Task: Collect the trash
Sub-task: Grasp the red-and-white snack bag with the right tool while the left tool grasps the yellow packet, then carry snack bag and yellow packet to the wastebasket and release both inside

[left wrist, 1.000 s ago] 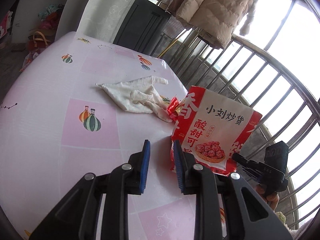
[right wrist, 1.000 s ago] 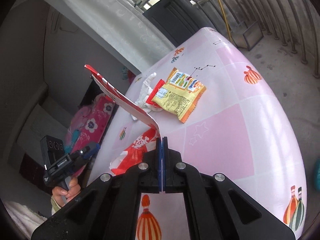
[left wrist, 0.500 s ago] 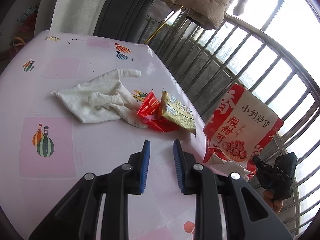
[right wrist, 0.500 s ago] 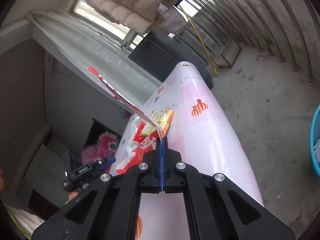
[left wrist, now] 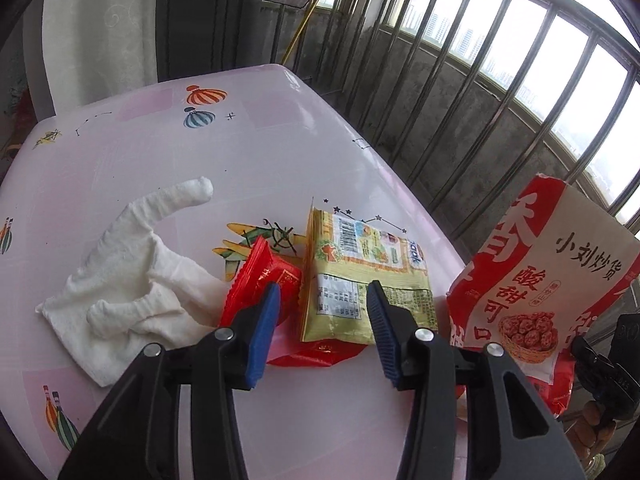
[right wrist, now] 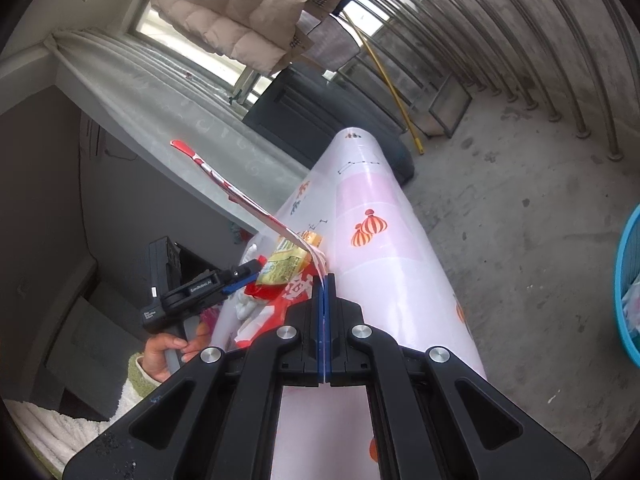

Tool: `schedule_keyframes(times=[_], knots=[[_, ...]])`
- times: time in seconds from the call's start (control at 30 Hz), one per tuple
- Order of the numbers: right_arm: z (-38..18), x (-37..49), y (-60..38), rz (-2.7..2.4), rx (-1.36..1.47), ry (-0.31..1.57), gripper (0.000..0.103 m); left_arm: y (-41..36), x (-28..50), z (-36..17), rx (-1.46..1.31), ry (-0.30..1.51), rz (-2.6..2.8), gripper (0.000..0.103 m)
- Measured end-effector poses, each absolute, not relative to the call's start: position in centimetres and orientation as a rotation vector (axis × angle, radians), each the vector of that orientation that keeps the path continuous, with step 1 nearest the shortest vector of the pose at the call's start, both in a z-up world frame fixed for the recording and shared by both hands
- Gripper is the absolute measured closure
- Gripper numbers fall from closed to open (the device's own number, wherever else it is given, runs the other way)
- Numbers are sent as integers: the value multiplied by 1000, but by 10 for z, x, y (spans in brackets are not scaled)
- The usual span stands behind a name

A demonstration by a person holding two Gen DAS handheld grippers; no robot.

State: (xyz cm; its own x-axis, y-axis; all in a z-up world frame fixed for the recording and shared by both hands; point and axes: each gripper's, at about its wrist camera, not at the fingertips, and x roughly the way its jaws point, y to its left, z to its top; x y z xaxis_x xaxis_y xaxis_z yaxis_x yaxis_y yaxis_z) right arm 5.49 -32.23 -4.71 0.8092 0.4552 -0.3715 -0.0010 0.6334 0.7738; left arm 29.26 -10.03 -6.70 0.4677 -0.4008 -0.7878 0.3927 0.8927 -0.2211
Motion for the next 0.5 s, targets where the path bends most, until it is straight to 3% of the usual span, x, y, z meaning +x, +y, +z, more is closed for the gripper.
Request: schedule_keyframes(times=[0.17, 0.23, 0.3, 0.5], knots=[[-53, 57, -327, 271, 869, 591, 103, -111, 296, -75, 53, 984, -456, 60], [-55, 57, -329, 267, 879, 593, 103, -113, 295, -76, 75, 981, -451, 65], [-57, 57, -331, 263, 886, 594, 103, -114, 294, -79, 93, 995, -442, 79], [-54, 52, -332, 257, 901, 577, 103, -115, 286, -75, 124, 960, -440, 90]])
